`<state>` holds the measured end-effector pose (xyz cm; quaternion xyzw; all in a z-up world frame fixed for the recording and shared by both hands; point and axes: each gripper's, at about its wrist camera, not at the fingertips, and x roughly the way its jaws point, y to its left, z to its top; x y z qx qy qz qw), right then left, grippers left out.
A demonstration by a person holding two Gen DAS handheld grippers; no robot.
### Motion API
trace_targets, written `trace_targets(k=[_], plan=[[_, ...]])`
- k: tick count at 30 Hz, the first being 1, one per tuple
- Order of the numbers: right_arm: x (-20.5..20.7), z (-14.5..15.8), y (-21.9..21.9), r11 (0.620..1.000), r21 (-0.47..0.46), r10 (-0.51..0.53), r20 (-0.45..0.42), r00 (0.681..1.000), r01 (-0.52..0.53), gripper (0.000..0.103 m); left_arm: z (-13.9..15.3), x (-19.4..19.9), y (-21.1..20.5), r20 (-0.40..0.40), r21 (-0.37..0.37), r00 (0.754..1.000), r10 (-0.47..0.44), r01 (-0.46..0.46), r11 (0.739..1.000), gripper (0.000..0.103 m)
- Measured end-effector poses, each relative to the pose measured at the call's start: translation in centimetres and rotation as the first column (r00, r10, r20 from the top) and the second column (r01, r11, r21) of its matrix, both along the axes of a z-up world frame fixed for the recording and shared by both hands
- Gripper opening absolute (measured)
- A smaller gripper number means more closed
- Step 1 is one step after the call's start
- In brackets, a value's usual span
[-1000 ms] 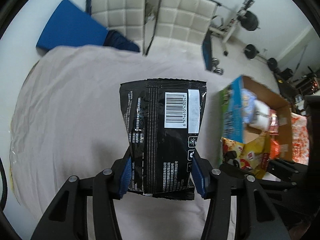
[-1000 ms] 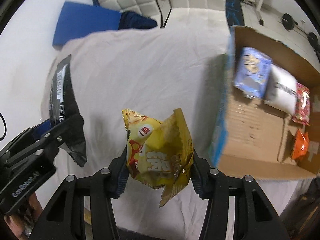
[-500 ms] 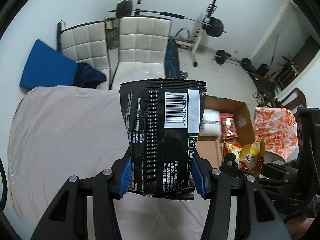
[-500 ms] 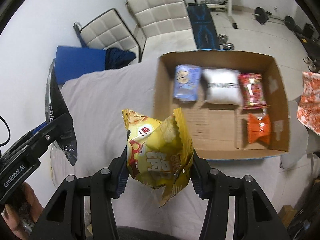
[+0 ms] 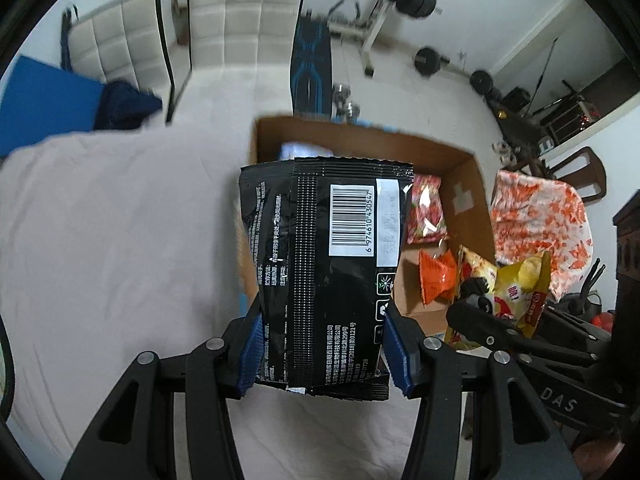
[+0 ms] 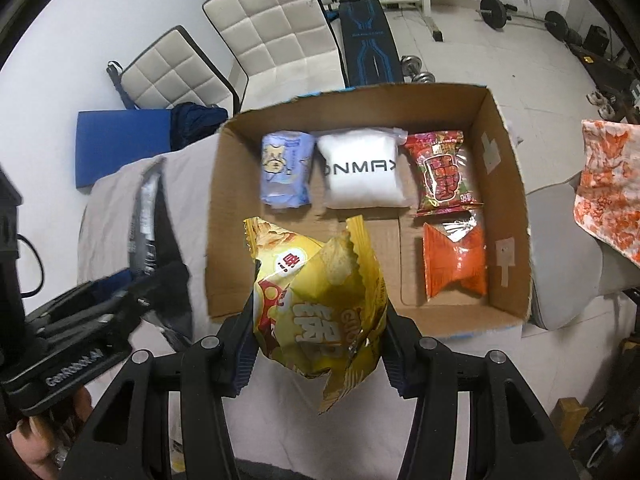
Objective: Organize snacks
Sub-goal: 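Carry the black pack with left tool while right tool carries yellow bag into box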
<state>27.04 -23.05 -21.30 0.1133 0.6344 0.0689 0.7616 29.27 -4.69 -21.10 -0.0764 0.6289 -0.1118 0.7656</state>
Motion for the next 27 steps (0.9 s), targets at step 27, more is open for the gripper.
trace_targets(k=[27], plan=[[5.8,-15.1,-1.5,0.998,0.039,0.051,-0.207,0.977,-0.044,0.057,-13.0,5.6,-3.5,-0.230,0.152,0.973,0.011,0.024,0.988,0.050]])
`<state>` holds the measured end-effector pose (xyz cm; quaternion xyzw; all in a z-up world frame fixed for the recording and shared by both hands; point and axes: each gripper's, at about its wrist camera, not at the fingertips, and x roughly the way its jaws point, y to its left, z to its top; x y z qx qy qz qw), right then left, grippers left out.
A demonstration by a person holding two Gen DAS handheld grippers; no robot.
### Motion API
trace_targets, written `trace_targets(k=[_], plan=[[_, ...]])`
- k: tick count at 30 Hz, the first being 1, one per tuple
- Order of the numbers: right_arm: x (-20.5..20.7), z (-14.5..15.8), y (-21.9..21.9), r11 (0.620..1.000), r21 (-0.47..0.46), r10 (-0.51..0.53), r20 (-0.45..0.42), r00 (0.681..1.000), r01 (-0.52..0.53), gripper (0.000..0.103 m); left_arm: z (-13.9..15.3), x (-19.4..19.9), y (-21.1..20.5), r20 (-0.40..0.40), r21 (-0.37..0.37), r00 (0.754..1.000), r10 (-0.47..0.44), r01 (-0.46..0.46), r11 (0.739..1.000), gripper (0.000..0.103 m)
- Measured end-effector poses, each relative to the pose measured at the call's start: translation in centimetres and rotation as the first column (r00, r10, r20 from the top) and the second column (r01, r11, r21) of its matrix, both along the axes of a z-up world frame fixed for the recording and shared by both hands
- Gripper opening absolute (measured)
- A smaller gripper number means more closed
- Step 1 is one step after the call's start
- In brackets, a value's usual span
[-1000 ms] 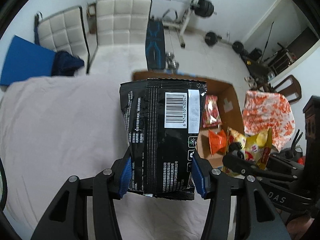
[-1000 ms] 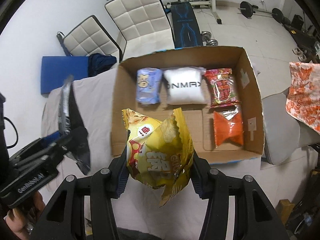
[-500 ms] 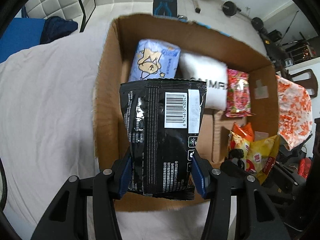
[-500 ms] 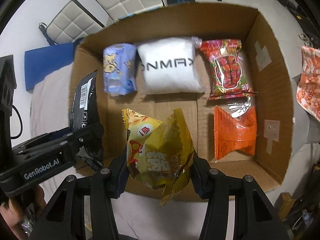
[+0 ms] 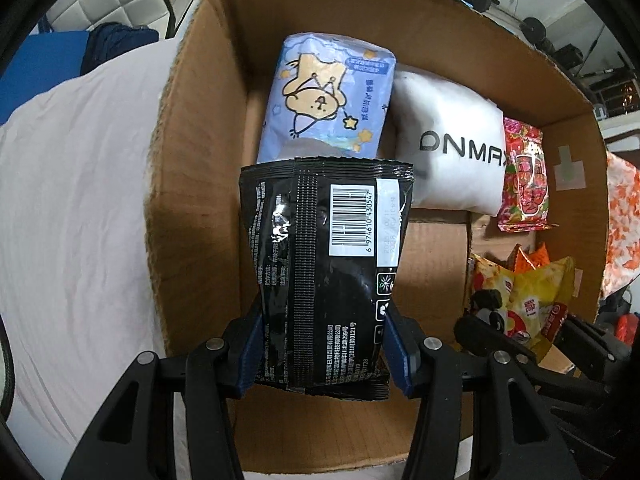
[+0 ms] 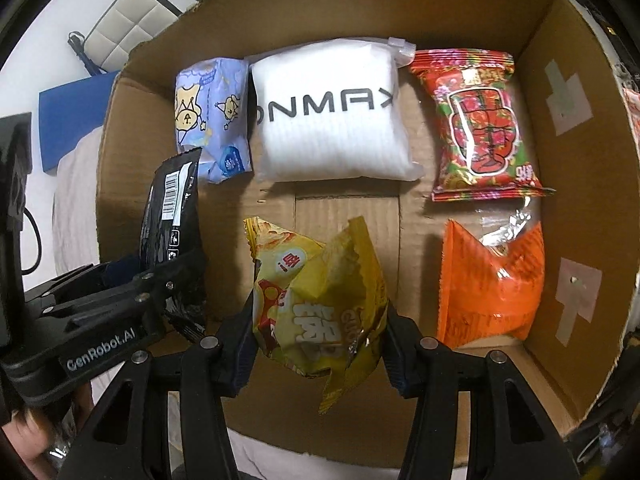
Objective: Organize snacks
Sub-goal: 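Carry the black pack with left tool while right tool carries yellow bag into box, then release the black pack with left tool while right tool releases yellow bag in box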
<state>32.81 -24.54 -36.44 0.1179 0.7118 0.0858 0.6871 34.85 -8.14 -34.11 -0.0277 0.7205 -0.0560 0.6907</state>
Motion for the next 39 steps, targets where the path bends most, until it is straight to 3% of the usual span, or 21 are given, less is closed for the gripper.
trace_targets(k=[7,11,17,26,28,30,33,39], plan=[[0.6,-1.2,0.7,0.999,-0.037,0.019,-0.016,1.000,-0.019,0.060,-0.5,0.2,-0.9,-0.002,0.030,1.000,-0.007,0.007,1.000,0.051],[0.6,-1.6,1.0,0.998,-0.058,0.021,-0.023,1.000,-0.022,0.069,-0.8,0.1,-1.3,-0.004,0.041,1.000,-0.012,0.013,0.999,0.051],[0.3,-1.3,0.3,0.997,-0.075,0.005,-0.017,1.000,-0.007,0.069,-0.4,-0.2,-1.3,0.007,0.030,1.000,0.004,-0.004,1.000,0.051],[-1.1,0.6,-0.5,0.982,-0.189,0.014,0.035,0.999,-0.007,0.070,2.0,-1.8,-0.9,0.068,0.038,0.998,0.000,-0.002,0.999,0.051],[-1.8,1.2,-0.7,0.979,-0.205,0.012,0.049,0.999,-0.001,0.073,2.5,-2.3,-1.0,0.082,0.037,0.997,-0.001,-0.002,0.999,0.051],[-1.8,1.6,-1.0,0.973,-0.229,0.011,0.065,0.998,0.005,0.084,3.0,-2.7,-1.4,0.101,0.042,0.995,-0.008,0.004,0.999,0.052],[-2.4,2.4,-1.2,0.968,-0.249,0.002,0.089,0.996,0.020,0.095,4.0,-3.0,-1.7,0.138,0.052,0.990,-0.019,0.011,0.999,0.083],[-2.9,3.7,-2.2,0.957,-0.287,-0.013,0.126,0.992,0.049,0.103,5.3,-3.0,-1.5,0.176,0.065,0.984,-0.015,0.004,0.998,0.086]])
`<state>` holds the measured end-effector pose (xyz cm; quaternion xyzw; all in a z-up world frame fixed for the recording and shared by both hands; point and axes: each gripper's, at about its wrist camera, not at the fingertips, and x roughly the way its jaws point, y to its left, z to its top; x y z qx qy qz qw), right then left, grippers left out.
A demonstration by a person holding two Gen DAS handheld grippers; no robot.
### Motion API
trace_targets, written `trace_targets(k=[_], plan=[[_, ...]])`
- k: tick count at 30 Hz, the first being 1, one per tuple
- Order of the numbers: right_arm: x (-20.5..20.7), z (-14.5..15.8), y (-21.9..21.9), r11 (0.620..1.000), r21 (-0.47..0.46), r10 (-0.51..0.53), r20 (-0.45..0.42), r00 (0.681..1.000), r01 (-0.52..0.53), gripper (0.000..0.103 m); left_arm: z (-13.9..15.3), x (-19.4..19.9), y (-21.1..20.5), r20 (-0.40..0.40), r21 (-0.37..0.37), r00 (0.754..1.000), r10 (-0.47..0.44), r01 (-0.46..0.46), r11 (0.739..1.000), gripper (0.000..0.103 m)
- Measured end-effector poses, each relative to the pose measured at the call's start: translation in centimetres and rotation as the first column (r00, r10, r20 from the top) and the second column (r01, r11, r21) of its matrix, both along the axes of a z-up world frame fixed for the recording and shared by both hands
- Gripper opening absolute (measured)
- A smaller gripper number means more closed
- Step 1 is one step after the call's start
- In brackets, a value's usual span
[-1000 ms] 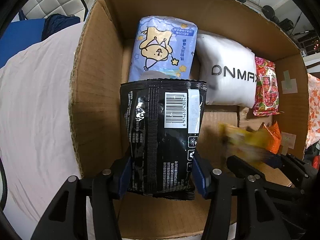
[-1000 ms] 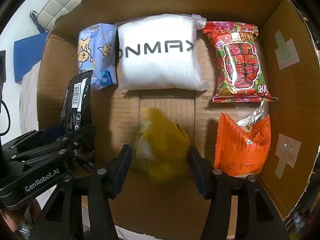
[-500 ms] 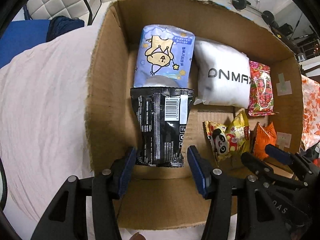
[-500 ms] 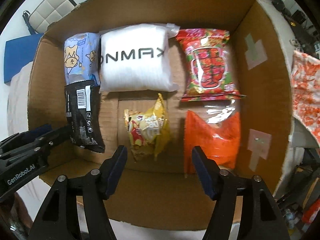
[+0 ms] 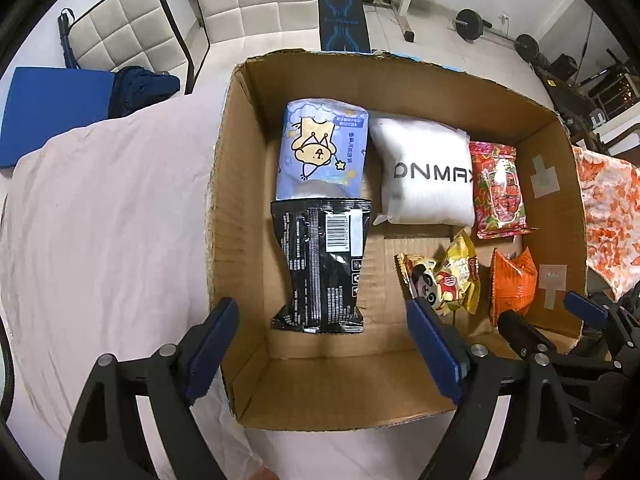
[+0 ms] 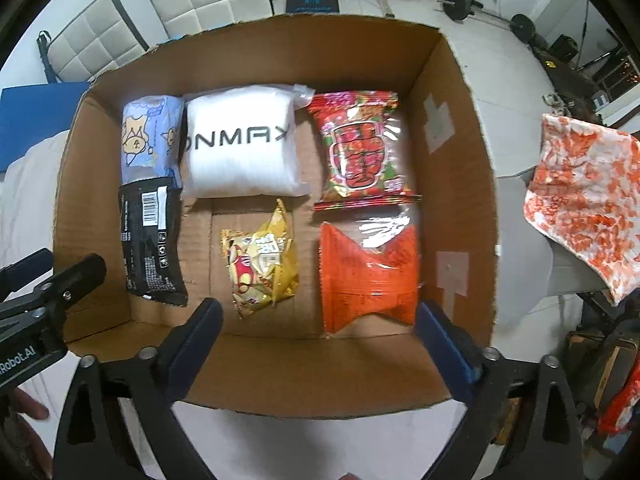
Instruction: Organize snacks
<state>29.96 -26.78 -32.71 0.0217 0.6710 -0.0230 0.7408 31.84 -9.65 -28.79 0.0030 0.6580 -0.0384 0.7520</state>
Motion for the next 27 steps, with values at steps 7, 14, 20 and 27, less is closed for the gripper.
trace_targets(k=[7,14,20,27], plan=[[-0.5,1.6,-0.8,0.999,-0.035,-0.007,0.045,0.999,0.008,0.103,1.0,-1.0,0.1,0.036,0.006,0.999,0.027,-0.027,1.000,0.092],[-2.3,4.9,-1.4,1.000,-0.029,-0.002,0.118,0.993,0.005,0.103,5.1,-3.7,-0.2,0.104,-0.004,0.993,0.063,-0.062,0.998,0.092],[-6.9,11.1,-2.4,1.000,-0.003,-0.009,0.228,0.974,0.010,0.103,11.2,-8.4,-0.9,0.214,-0.010,0.975,0.053,-0.052,0.999,0.092],[-13.3,19.1,-2.8,1.000,-0.030,0.002,0.337,0.942,0.008,0.103,17.9,-14.3,-0.9,0.318,-0.020,0.947,0.051,-0.047,0.999,0.092]])
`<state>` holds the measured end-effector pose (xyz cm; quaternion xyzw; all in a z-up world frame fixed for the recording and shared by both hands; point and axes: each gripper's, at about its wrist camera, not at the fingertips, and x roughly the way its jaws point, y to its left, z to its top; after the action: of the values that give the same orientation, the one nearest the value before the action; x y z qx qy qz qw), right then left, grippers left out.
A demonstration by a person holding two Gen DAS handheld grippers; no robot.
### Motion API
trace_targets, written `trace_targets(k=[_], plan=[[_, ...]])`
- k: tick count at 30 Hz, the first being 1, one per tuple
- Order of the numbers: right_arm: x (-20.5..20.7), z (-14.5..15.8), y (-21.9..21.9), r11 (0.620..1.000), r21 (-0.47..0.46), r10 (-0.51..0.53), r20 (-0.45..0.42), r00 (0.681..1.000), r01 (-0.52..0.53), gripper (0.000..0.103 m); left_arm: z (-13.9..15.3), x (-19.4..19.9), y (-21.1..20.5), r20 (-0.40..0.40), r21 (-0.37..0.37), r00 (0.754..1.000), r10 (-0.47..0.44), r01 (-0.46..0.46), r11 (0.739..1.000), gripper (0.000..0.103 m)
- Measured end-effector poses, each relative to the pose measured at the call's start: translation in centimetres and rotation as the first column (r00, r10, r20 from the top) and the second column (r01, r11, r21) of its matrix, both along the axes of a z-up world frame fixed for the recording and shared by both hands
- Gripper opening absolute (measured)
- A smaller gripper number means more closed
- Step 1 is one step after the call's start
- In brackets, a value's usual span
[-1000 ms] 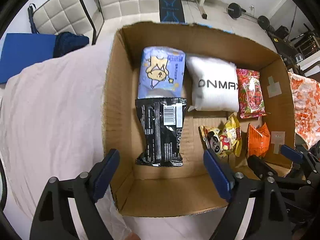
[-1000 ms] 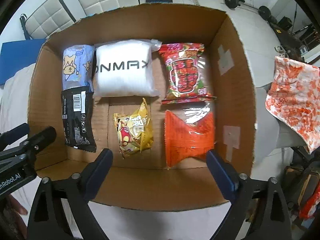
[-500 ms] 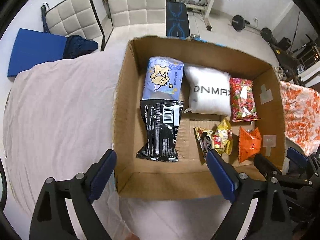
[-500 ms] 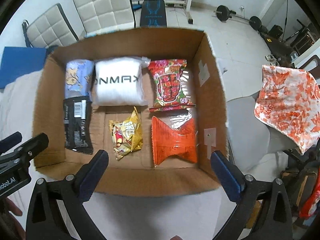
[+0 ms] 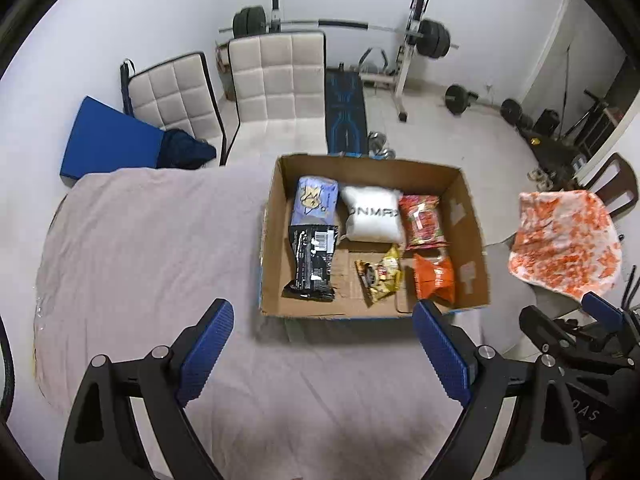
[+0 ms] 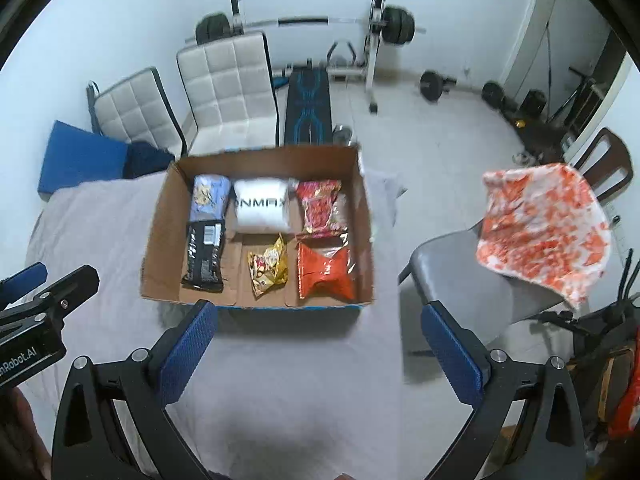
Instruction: Organize snacks
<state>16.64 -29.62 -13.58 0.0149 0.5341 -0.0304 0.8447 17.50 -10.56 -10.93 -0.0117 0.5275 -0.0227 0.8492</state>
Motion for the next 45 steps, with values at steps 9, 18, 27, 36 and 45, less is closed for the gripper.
trace_targets(k=[9,18,27,36,45], plan=[[-7.9,9.1,0.3,1.000,0.018,-0.014,0.122,0.992,0.011,0.103,6.1,-6.8,1.0,0.063,-0.021,0.998,-0.014,0.015,1.000,0.092],[-13.9,13.7,1.6,1.000,0.005,0.015,0.195,0.981,-0.016,0.103,9.5,-11.4,1.7,0.136,-0.037,0.991,0.001,0.004,0.999,0.092],[-17.3,15.1,1.3,1.000,0.011,-0.009,0.216,0.976,0.006,0.103,11.2,-14.5,1.4,0.186,-0.008,0.982,-0.015,0.016,1.000,0.092],[-18.6,15.6,0.7,1.000,0.014,-0.017,0.235,0.972,0.014,0.103,11.6,-15.7,1.3,0.211,0.005,0.977,-0.008,0.007,1.000,0.092],[-18.6,16.3,0.8,1.000,0.014,-0.015,0.243,0.970,0.012,0.103,11.9,-16.2,1.6,0.236,0.020,0.971,0.018,-0.024,1.000,0.093]])
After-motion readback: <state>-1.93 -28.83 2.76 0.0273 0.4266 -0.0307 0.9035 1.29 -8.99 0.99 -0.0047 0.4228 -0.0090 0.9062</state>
